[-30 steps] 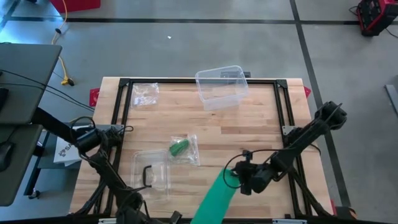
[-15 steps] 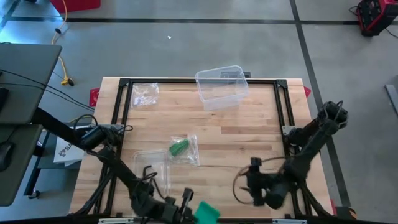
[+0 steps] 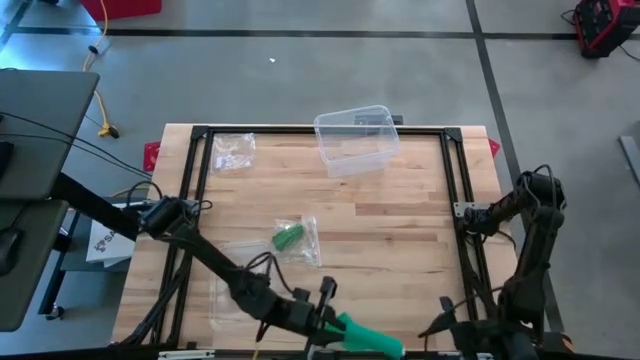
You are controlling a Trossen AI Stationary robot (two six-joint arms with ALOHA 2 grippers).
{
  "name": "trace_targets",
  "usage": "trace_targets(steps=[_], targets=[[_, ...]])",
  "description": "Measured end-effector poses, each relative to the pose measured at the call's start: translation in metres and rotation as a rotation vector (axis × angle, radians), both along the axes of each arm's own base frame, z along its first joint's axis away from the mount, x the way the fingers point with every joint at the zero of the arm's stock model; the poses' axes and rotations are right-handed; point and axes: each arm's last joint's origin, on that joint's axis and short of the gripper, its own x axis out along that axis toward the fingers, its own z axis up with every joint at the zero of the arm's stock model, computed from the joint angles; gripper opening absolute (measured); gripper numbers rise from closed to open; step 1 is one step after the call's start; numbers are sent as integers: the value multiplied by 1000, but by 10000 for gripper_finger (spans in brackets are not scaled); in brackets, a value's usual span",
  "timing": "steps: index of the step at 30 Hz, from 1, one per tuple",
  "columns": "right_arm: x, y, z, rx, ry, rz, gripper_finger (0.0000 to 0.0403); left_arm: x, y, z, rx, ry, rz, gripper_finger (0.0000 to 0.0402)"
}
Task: Roll bandage
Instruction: Roll the blue bandage
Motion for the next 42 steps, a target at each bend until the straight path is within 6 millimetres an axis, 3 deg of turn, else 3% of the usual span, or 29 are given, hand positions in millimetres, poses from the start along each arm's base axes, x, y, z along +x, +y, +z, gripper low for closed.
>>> trace_targets(steps=[7, 14, 18, 27, 32, 37, 42], targets=[[11, -11, -8, -113, 28, -49, 215, 29, 45, -5, 126, 56, 246, 5], [39, -39, -22, -275, 179, -114, 215, 39, 108, -42, 161, 264, 475, 5], [46, -52, -27, -383, 235, -135, 215, 27, 128, -64, 127, 319, 620, 5], [53, -71, -31, -542, 340, -121, 215, -23, 165, -95, 115, 410, 948, 5], [64, -77, -34, -508, 451, -44, 215, -41, 192, -108, 71, 438, 1009, 5], [75, -77, -36, -511, 452, 84, 215, -50, 203, -109, 90, 448, 1042, 5], [96, -79, -63, -352, 327, 234, 215, -56, 206, -108, 137, 472, 1103, 5]])
